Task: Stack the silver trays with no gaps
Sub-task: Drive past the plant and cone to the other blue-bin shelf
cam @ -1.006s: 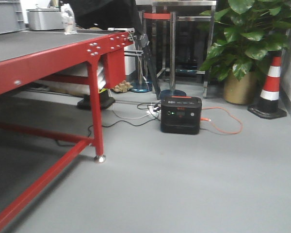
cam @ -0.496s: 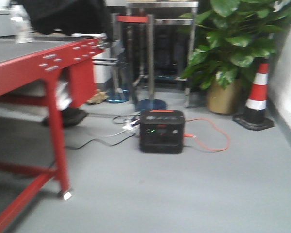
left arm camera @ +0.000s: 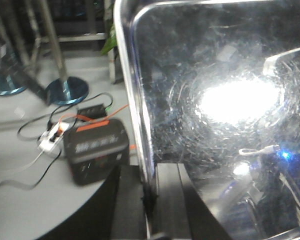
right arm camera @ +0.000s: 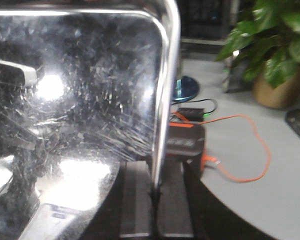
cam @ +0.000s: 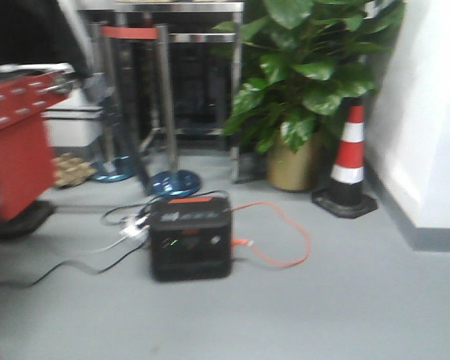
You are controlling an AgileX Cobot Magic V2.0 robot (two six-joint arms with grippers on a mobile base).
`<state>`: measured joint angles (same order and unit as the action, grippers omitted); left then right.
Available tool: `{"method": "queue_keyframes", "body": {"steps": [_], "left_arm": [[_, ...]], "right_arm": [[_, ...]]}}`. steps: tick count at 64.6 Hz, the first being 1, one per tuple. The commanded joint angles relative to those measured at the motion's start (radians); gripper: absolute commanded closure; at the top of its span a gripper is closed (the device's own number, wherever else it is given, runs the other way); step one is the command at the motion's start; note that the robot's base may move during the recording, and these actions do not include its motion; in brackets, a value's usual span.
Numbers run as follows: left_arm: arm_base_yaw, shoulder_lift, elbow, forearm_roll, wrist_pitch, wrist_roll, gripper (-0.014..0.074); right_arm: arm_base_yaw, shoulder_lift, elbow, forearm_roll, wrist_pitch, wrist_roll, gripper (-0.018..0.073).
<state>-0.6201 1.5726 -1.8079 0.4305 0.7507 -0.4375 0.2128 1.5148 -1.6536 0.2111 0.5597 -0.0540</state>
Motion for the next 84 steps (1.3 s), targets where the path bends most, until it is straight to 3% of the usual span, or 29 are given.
{"method": "queue_keyframes", "body": {"steps": [1,84], "left_arm": [[-0.002,-0.01,-0.01,0.027,-0.036,0.007,0.0604],[0.009,-0.01,-0.01,0.054,-0.036,0.007,0.0604]], "right_arm": [[-0.001,-0.012,-0.012,-0.016,-0.045,-0.018,0.0638],[-0.001,-0.009,-0.012,-0.015,-0.055,-0.018,0.0638]]}}
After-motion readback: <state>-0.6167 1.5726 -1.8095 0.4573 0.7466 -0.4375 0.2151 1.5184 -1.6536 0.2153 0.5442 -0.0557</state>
